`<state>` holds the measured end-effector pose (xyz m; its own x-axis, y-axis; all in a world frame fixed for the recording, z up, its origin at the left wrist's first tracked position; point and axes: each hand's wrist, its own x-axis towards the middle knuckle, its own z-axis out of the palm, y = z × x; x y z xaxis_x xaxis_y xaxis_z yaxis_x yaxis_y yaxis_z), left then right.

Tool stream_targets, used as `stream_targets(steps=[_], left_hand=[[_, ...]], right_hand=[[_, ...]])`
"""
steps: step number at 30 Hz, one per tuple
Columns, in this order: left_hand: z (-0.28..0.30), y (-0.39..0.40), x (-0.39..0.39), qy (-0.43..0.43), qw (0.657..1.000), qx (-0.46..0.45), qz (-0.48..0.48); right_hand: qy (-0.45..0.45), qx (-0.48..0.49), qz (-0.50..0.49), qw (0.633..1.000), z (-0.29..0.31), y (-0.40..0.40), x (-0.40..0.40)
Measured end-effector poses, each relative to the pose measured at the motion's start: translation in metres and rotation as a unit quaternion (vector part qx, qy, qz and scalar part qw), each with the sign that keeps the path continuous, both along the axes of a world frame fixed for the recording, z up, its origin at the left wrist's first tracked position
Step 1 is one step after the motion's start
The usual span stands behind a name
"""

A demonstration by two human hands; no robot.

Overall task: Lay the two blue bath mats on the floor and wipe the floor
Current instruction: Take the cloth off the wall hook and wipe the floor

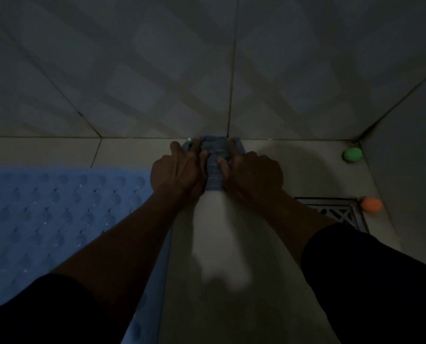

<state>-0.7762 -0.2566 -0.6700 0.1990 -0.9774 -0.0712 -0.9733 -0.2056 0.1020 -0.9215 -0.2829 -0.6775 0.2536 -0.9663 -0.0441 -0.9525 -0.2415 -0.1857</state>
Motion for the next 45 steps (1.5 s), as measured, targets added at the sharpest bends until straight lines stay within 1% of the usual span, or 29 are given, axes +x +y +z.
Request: stream_targets(steps=[5, 9, 11, 15, 19, 22, 27, 31, 36, 42, 45], left_hand=[[0.009, 0.016, -0.002, 0.014, 0.999, 0.029, -0.036], [0.006, 0.037, -0.004, -0.006, 1.0, 0.025, -0.012], [0.004, 0.051, -0.004, -0.01, 1.0, 0.016, -0.018], [0.009, 0.079, -0.006, -0.002, 0.997, 0.065, -0.029], [0.003, 0.108, -0.006, 0.012, 0.998, 0.054, -0.031], [0.0, 0.129, -0.006, 0.011, 0.997, 0.071, -0.041], [0.003, 0.157, -0.013, -0.032, 0.997, 0.066, -0.036], [0.005, 0.189, -0.019, -0.069, 0.996, 0.06, -0.022], [0.007, 0.237, -0.028, -0.075, 0.996, 0.047, -0.004], [0.008, 0.285, -0.037, -0.087, 0.994, 0.066, 0.005], [0.013, 0.308, -0.045, -0.075, 0.994, 0.08, 0.014]], right_hand=[[0.015, 0.02, 0.017, 1.0, 0.008, 0.016, -0.007], [0.026, 0.043, 0.009, 0.999, 0.011, 0.035, -0.008], [0.03, 0.044, 0.001, 0.999, 0.012, 0.047, -0.009], [0.039, 0.053, -0.013, 0.998, 0.014, 0.076, -0.009], [0.048, 0.073, -0.03, 0.996, 0.019, 0.105, -0.009], [0.053, 0.08, -0.034, 0.995, 0.023, 0.129, -0.011], [0.075, 0.059, -0.027, 0.995, 0.02, 0.154, -0.016], [0.065, 0.079, -0.014, 0.995, 0.018, 0.184, -0.019], [0.05, 0.078, 0.003, 0.996, 0.014, 0.229, -0.026], [0.03, 0.115, 0.008, 0.993, 0.017, 0.274, -0.035], [0.013, 0.125, 0.013, 0.992, 0.019, 0.297, -0.042]])
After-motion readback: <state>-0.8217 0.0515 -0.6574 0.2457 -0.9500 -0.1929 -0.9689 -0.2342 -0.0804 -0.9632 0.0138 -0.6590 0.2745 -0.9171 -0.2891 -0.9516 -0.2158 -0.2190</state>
